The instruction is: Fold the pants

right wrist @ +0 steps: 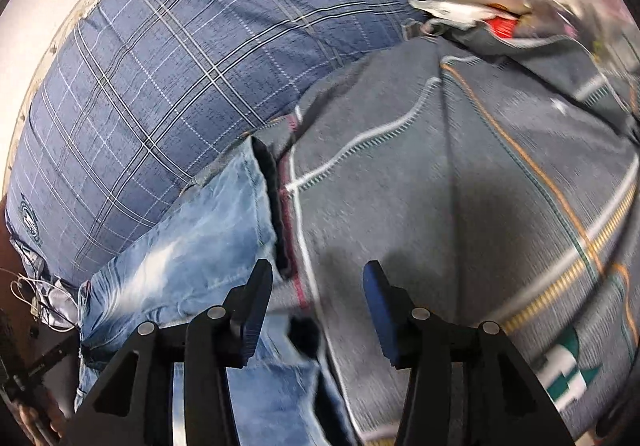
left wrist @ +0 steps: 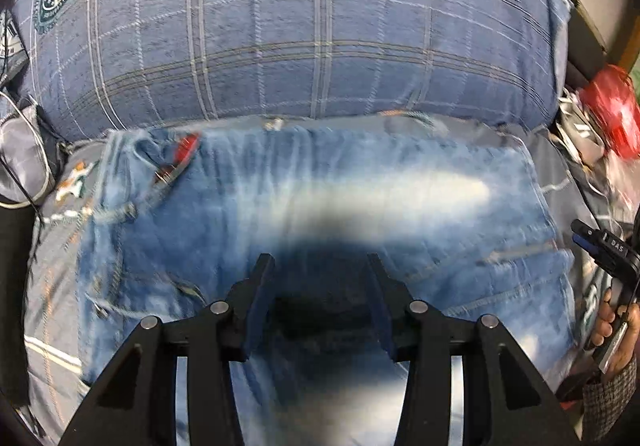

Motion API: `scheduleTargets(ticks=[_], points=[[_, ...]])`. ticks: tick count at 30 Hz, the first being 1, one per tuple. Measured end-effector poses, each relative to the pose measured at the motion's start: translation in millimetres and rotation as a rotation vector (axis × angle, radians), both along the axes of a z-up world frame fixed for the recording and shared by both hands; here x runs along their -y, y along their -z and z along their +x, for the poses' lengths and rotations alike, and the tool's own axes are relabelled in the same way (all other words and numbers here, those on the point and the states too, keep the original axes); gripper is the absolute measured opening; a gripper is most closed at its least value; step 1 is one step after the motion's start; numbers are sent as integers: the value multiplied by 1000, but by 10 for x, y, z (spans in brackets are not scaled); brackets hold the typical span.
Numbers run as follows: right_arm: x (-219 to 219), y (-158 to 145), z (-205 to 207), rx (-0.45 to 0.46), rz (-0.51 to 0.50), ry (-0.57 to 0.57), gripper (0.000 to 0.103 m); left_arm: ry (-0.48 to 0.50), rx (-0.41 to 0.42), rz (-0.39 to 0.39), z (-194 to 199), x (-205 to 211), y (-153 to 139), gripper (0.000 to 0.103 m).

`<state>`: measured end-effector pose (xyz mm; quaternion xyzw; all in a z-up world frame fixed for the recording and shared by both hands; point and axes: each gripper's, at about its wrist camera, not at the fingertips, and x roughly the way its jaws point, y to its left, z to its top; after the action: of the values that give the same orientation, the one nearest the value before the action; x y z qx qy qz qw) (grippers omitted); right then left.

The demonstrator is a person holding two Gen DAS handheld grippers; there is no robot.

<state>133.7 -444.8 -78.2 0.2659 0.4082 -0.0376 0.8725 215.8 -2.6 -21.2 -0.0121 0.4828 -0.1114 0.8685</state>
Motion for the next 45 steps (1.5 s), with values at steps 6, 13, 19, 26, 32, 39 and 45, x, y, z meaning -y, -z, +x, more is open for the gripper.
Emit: scheduleTargets(ticks=[6,13,19,26,32,39,45], points=[[-157,-11,332,-22,-50,-38,53,-99,8,-47,356,-502,-25,46],[-265,-28,822,-45,-40,-62,56,-334,-21,-189,907,-1514,36,61],[-319,-35,1317,-84,-92,-79,64,-430,-48,-235,1290,-2035,242,67],[-402,69,1605,-125,-123,-108,64,-313,-118,-231,1675,-1868,533,68],[-423,229,1761,-173,-132,-102,64,-267,-169,-166,1852,-1685,680,40],[-428,15,1716,-117,-124,-96,18,-265,-90,-194,1646,-1749,418,22],[-469,-309,1434,-54,-89,-100,4,-240,-25,-216,1335,-1749,131,22]])
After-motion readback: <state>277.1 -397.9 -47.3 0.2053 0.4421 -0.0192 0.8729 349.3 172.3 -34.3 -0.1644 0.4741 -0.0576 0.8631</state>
